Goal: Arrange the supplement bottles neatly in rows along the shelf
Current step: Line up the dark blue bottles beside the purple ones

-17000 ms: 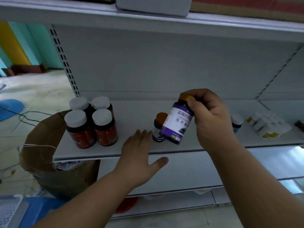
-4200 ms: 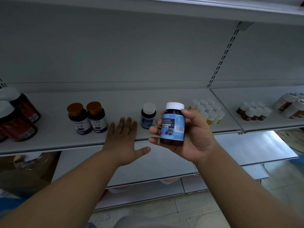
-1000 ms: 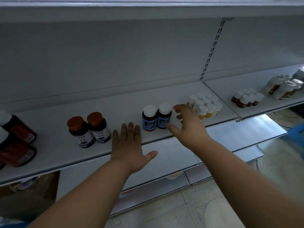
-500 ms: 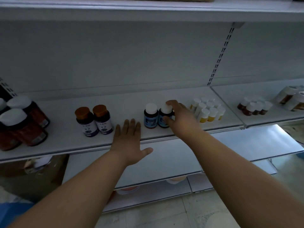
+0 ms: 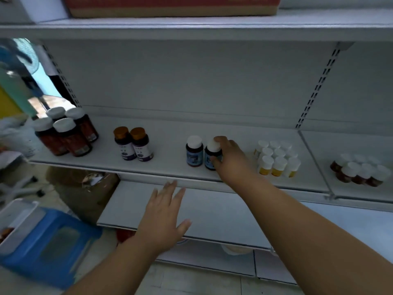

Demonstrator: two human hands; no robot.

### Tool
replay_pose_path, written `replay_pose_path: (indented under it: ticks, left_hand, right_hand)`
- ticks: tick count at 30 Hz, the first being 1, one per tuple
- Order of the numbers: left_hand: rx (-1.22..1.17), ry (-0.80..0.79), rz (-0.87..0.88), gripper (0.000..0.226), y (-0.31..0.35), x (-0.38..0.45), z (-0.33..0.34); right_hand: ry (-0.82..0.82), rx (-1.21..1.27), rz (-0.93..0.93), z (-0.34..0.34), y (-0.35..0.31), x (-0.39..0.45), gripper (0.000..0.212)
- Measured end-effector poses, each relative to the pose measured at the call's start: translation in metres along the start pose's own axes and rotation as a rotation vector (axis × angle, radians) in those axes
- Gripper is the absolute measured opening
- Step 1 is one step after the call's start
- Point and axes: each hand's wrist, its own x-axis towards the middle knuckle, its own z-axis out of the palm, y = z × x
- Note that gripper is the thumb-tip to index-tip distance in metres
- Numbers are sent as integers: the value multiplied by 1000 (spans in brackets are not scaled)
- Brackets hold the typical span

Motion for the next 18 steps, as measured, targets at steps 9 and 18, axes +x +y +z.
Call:
replay_pose_path:
  ticks: [9,18]
  left_hand:
    - [-641,164,-358,84,37,-72,-38]
    - [-829,355,-581,53,6,-115,-74]
  right_hand:
    - [-131,535,-46,-29,-52,-66,28]
    - [-516,515,-277,29,-127,-80,21]
